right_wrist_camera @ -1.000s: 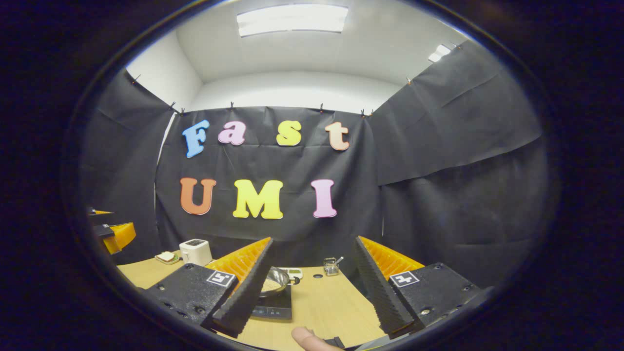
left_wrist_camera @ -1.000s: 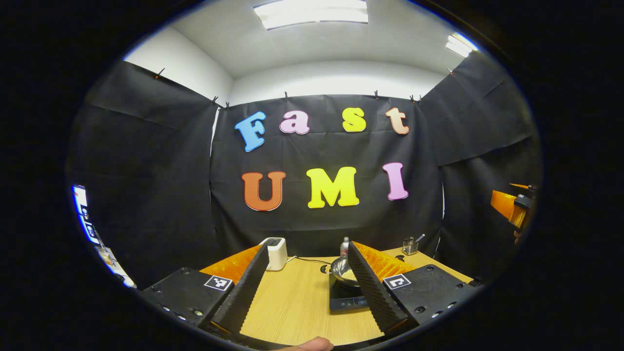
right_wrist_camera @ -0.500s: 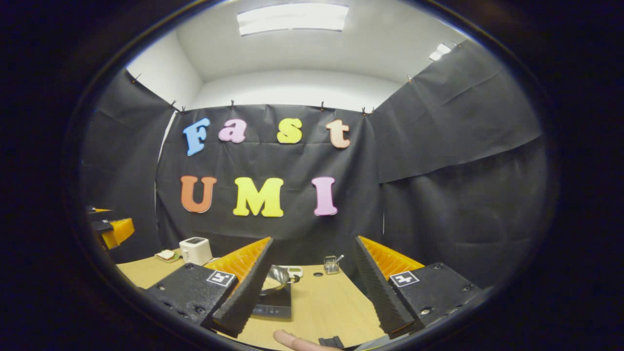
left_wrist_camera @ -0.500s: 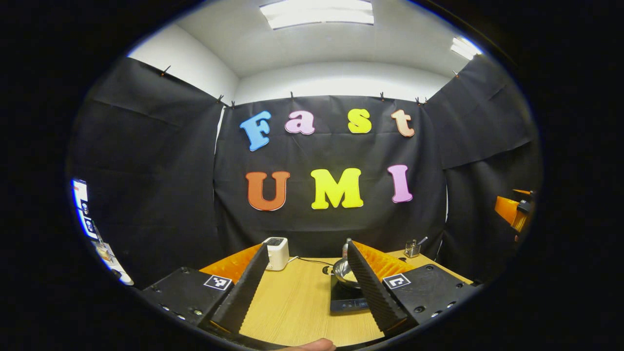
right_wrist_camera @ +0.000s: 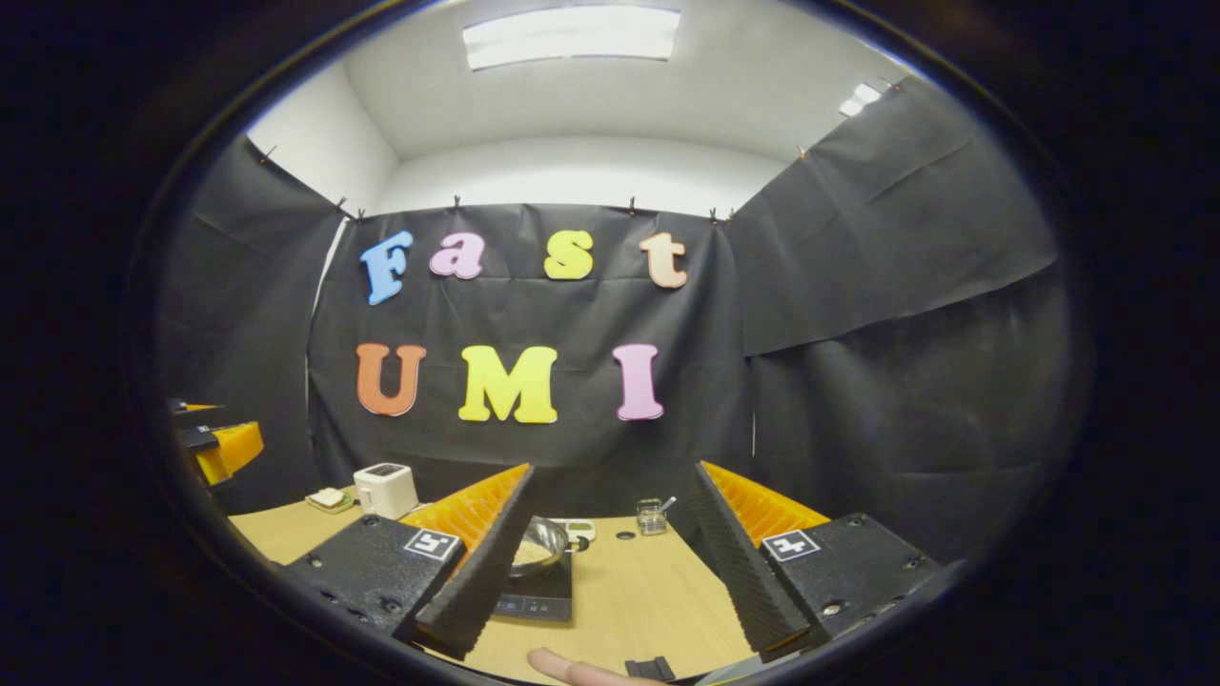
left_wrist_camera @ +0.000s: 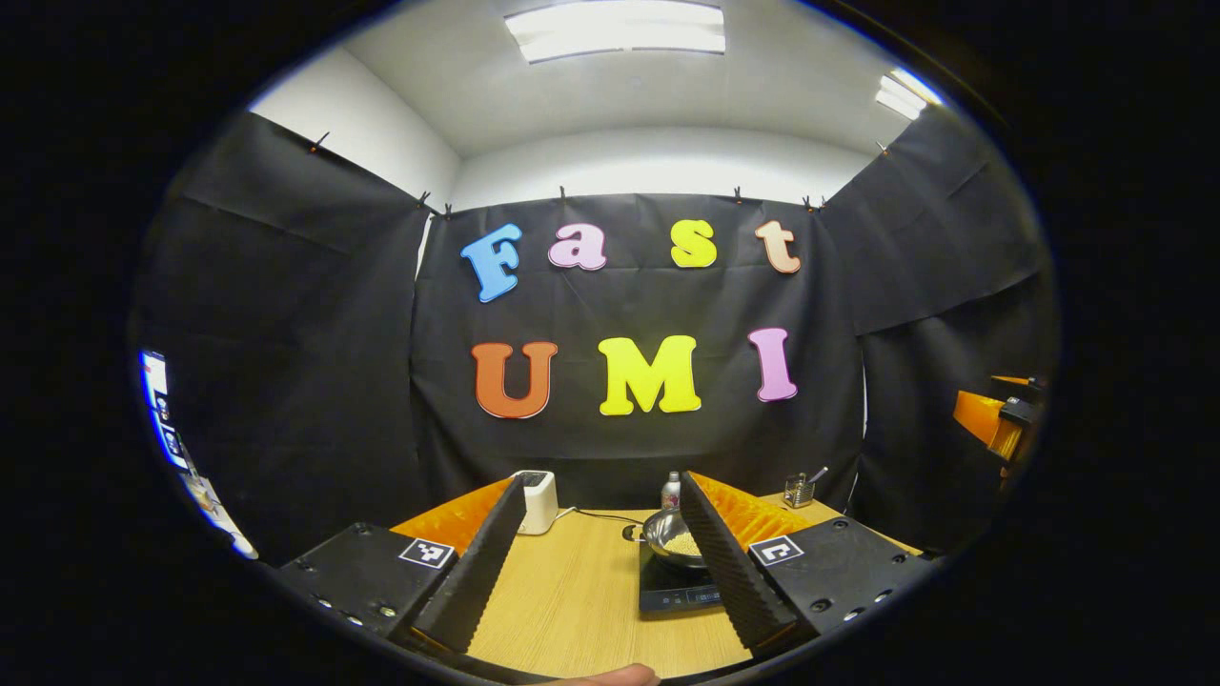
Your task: First push the handle of the pot to place it horizontally, then grasp the pot with both hands and set it on the induction cooktop.
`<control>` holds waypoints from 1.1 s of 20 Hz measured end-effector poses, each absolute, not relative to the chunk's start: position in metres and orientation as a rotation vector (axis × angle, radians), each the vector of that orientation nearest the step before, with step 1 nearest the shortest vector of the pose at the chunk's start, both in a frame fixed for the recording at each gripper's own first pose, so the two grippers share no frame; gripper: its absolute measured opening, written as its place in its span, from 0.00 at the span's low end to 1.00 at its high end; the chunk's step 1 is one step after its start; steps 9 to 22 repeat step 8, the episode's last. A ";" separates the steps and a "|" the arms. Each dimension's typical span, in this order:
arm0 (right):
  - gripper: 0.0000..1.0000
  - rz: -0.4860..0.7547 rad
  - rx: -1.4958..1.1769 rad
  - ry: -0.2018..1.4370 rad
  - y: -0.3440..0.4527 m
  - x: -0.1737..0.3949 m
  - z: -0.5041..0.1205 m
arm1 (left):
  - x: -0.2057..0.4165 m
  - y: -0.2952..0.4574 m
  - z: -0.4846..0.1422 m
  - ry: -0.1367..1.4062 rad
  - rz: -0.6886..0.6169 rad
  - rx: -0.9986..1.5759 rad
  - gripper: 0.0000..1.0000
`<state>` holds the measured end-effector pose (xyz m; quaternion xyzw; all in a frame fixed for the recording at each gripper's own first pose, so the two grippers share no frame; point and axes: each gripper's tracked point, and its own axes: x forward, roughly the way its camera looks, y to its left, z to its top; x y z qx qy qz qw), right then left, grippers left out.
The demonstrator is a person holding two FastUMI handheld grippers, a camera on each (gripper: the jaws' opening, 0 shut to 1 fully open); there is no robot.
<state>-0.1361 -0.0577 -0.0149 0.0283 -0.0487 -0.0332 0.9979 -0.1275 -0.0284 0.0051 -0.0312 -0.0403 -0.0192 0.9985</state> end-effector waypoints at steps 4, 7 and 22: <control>1.00 -0.083 0.054 -0.085 -0.062 -0.137 -0.018 | -0.127 -0.028 0.006 -0.080 -0.034 -0.057 0.96; 1.00 -0.086 0.053 -0.088 -0.063 -0.138 -0.016 | -0.129 -0.031 0.007 -0.085 -0.041 -0.058 0.96; 0.99 -0.082 0.053 -0.091 -0.062 -0.139 -0.016 | -0.128 -0.031 0.006 -0.084 -0.042 -0.057 0.96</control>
